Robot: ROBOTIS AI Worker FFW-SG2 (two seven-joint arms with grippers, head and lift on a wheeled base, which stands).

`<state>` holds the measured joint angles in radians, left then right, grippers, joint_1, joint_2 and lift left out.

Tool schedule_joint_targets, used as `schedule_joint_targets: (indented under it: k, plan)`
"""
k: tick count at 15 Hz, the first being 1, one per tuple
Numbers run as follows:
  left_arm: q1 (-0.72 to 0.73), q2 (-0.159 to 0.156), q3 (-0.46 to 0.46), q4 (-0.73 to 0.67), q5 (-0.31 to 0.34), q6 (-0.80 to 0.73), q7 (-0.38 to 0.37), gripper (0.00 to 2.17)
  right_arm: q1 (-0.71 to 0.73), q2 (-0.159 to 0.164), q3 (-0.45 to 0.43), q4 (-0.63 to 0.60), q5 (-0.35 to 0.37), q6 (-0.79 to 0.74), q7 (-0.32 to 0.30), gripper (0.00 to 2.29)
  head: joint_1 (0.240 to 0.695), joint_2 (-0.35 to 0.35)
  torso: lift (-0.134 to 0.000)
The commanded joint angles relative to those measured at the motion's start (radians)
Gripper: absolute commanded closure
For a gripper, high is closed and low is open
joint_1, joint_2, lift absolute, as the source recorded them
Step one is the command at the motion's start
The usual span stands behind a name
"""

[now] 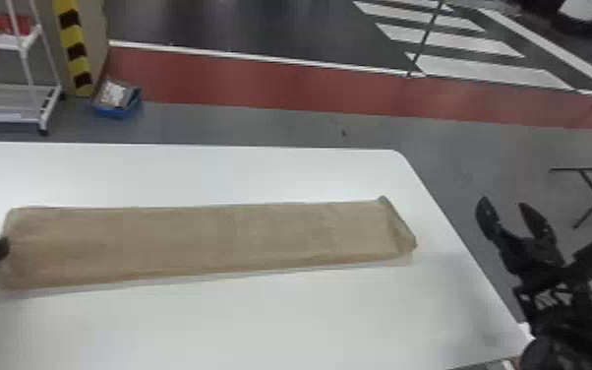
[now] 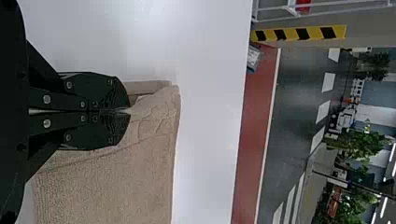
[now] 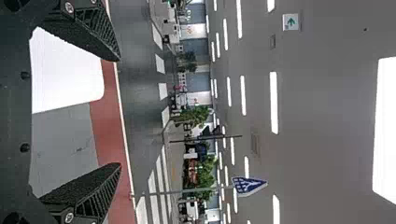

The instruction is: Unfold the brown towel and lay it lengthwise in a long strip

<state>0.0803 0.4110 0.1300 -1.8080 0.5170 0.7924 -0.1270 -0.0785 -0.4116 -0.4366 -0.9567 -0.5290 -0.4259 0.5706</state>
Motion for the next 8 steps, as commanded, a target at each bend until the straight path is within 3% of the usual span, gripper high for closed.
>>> schedule_joint_targets:
  k: [1,3,5,6,8]
  plan:
    - [0.012,-0.001,-0.001,-0.010,-0.005,-0.005,0.006,1.19,0.032,0.008,0.002,-0.051,-0.012,0.020,-0.002,0.09,0.695,-0.265,-0.123]
    - [0.033,-0.001,0.008,-0.033,-0.015,-0.014,0.013,1.07,0.063,0.023,-0.001,-0.108,-0.016,0.060,-0.002,0.09,0.695,-0.260,-0.123]
    - [0.064,-0.008,0.023,-0.071,-0.055,-0.051,0.024,0.15,0.097,0.027,0.002,-0.178,-0.011,0.115,-0.005,0.09,0.695,-0.251,-0.123]
    - [0.085,-0.008,0.028,-0.093,-0.072,-0.097,0.044,0.00,0.120,0.030,0.012,-0.241,0.007,0.152,-0.012,0.09,0.695,-0.243,-0.123]
    - [0.124,-0.011,0.056,-0.134,-0.081,-0.176,0.063,0.02,0.161,0.063,0.022,-0.382,0.043,0.238,-0.029,0.09,0.695,-0.208,-0.123]
